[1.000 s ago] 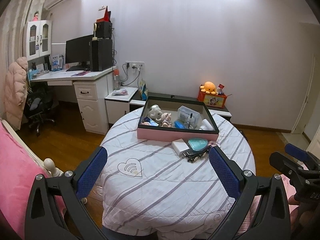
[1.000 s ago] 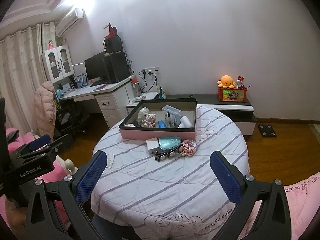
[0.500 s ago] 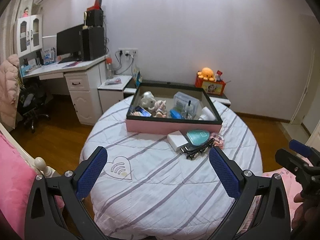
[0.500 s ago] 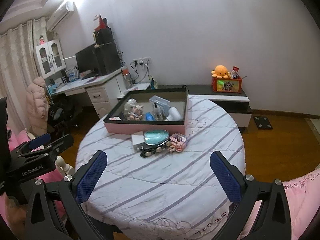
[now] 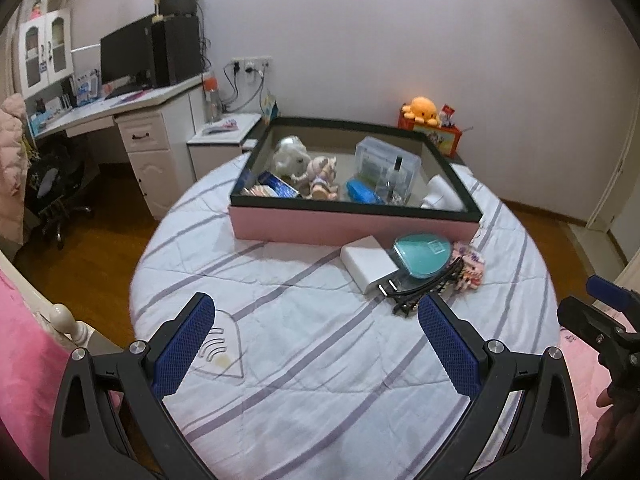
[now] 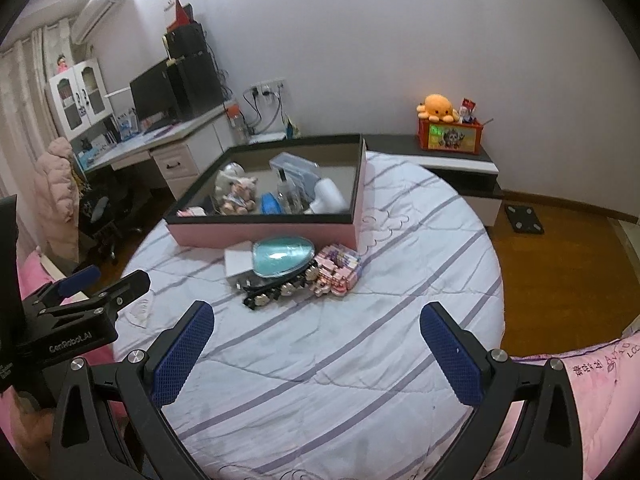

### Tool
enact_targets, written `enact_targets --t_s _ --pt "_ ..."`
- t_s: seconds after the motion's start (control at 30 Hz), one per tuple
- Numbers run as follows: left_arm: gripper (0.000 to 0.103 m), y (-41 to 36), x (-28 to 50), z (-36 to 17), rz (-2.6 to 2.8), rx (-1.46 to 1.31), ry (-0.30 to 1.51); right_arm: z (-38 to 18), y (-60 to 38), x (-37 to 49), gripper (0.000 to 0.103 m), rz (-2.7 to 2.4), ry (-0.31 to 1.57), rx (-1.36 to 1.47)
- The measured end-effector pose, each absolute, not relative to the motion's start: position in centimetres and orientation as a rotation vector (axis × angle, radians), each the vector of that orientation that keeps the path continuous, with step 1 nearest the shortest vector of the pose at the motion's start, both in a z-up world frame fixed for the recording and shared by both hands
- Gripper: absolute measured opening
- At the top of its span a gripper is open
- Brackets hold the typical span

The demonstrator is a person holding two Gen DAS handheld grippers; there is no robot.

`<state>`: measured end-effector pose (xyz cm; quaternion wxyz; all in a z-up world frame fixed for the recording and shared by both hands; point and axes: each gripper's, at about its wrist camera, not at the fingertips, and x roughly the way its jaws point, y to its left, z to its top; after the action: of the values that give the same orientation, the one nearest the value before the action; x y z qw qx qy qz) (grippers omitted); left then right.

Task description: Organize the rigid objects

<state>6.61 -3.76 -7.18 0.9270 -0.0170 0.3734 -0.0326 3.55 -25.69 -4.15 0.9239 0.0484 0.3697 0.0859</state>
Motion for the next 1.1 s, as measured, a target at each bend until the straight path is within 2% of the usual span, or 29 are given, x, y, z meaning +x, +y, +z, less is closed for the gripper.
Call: enact_targets --t_s 0.6,1.1 --pt "0.103 -7.1 14.8 -13.8 -0.089 -0.014 0.93 -9.2 -27.0 9.1 0.103 0.143 0.888 0.093" --pt "0.103 -7.7 17.1 -15.3 -0.064 -0.021 0.963 -11.4 -28.0 11.4 0.103 0.139 0.932 0.103"
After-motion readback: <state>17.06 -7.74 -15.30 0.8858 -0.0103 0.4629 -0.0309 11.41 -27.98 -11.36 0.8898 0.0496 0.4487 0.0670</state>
